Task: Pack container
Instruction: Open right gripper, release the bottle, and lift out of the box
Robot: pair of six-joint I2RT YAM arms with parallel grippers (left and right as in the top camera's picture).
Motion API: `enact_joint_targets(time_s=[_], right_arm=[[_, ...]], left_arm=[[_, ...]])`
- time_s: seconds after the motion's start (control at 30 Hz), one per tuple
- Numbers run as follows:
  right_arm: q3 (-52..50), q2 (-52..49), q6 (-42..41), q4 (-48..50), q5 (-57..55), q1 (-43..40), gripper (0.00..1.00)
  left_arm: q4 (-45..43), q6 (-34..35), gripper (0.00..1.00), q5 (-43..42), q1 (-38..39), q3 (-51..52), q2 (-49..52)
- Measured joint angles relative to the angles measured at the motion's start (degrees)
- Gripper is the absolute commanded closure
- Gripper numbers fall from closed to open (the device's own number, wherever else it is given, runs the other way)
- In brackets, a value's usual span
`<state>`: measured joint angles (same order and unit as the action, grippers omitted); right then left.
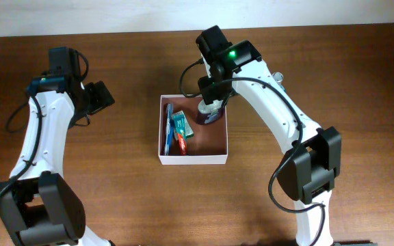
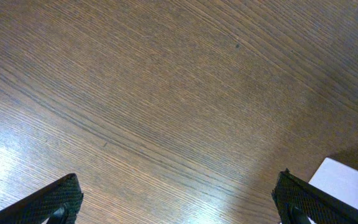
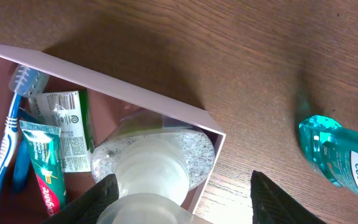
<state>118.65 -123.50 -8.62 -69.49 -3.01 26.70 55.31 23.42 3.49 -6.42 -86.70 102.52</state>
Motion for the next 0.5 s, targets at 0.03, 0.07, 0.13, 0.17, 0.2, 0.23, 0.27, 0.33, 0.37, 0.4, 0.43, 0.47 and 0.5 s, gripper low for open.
enact_joint_targets(time_s=[0.03, 0.07, 0.13, 0.17, 0.2, 0.23, 0.27, 0.33, 0.37, 0.4, 0.43, 0.47, 0.5], right_arm=[[0.00, 0.00, -0.02, 0.00, 0.00, 0.02, 0.40], [0.00, 0.00, -0.02, 0.02, -0.02, 0.00, 0.40], [0.00, 0.00, -0.11, 0.02, -0.07, 0.00, 0.39], [0.00, 0.00, -0.15, 0.00, -0.15, 0.02, 0.39], [0.00, 0.00, -0.15, 0.02, -0.20, 0.00, 0.39], [0.00, 0.00, -0.15, 0.00, -0.22, 0.02, 0.36], [0.00, 0.00, -0.28, 0.04, -0.22, 0.00, 0.34], [0.00, 0.00, -0.37, 0.17, -0.46, 0.00, 0.28], [0.00, 0.00, -0.22, 0.39, -0.59, 0.00, 0.26], [0.00, 0.00, -0.20, 0.72, -0.63, 0.00, 0.23], [0.00, 0.00, -0.20, 0.90, -0.63, 0.00, 0.18], [0.00, 0.00, -0.07, 1.03, -0.63, 0.00, 0.14], [0.00, 0.00, 0.04, 1.07, -0.76, 0.00, 0.09]], left_arm=[[0.00, 0.00, 0.01, 0.00, 0.00, 0.00, 0.00], [0.00, 0.00, 0.01, 0.00, 0.02, 0.00, 0.00], [0.00, 0.00, 0.01, 0.00, 0.00, 0.00, 0.00], [0.00, 0.00, 0.00, 0.00, 0.02, 0.00, 0.00], [0.00, 0.00, 0.01, 0.00, 0.02, 0.00, 0.00], [0.00, 0.00, 0.01, 0.00, 0.00, 0.00, 0.00], [0.00, 0.00, 0.01, 0.00, 0.00, 0.00, 0.00], [0.00, 0.00, 0.01, 0.00, 0.00, 0.00, 0.00], [0.02, 0.00, 0.01, 0.00, 0.00, 0.00, 0.00], [0.00, 0.00, 0.01, 0.00, 0.00, 0.00, 0.00], [0.00, 0.00, 0.01, 0.00, 0.00, 0.00, 0.00], [0.02, 0.00, 0.01, 0.00, 0.00, 0.00, 0.00], [0.00, 0.00, 0.01, 0.00, 0.00, 0.00, 0.00]])
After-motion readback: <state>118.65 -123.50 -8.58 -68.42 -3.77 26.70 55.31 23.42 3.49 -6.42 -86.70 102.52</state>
